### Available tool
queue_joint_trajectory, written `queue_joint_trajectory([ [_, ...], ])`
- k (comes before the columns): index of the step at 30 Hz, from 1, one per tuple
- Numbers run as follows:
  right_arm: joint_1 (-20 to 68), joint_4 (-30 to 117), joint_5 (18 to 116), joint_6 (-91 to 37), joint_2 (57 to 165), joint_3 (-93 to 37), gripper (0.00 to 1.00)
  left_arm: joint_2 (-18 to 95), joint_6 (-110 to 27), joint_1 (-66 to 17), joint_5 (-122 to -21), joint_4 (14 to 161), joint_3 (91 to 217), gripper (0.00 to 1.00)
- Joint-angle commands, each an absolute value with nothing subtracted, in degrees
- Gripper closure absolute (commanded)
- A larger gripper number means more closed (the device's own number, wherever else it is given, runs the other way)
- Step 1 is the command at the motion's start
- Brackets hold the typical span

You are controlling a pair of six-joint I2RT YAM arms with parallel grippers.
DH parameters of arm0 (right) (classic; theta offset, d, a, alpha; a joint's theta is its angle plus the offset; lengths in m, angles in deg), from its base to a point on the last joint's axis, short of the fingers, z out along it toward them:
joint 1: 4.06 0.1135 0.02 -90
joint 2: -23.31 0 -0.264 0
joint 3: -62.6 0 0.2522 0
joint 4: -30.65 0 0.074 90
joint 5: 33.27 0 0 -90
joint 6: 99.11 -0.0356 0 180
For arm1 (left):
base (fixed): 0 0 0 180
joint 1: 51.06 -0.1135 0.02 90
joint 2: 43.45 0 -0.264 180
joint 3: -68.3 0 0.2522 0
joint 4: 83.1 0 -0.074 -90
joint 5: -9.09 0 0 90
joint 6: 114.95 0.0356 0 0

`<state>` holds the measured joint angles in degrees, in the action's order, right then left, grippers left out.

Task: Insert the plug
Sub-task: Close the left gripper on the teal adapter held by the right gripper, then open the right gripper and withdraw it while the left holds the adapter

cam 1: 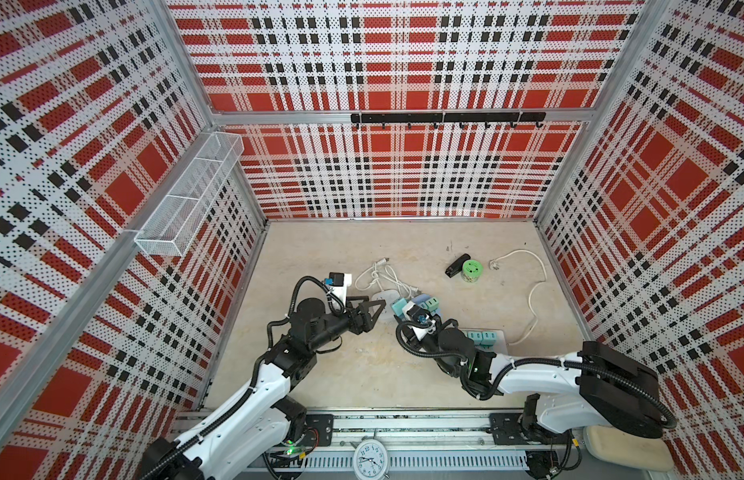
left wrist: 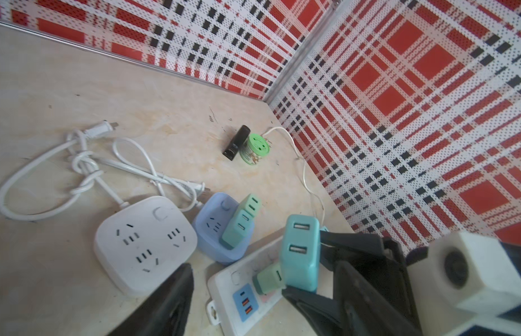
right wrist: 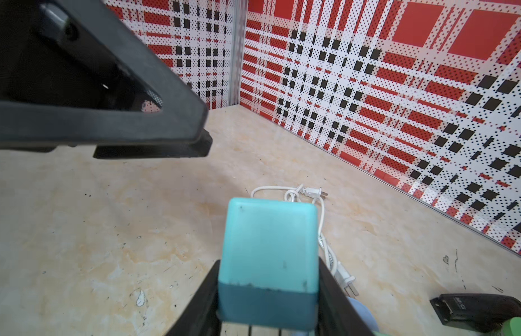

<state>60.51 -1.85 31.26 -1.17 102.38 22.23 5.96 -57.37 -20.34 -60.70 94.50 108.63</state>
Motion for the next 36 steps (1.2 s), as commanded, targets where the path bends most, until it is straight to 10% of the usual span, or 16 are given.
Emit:
queue_joint_trajectory([
  [1, 61.1, -12.2, 33.2, 1.1, 100.7, 24.7, 0.88, 8.2, -56.1, -17.9, -61.4, 95.7, 111.4, 0.25],
  [19, 62.2, -16.6, 36.3, 0.3, 98.7, 27.4, 0.88, 18.2, -54.3, -8.6, -61.8, 96.3, 118.3, 0.43],
  [31, 62.2, -17.0, 35.2, 0.2, 98.8, 28.0, 0.86, 18.9, -54.1, -7.9, -61.5, 97.1, 118.7, 0.83],
  [36, 62.2, -17.1, 34.9, 0.2, 98.3, 28.3, 0.33, 18.8, -53.1, -7.9, -61.8, 97.1, 119.0, 0.99],
])
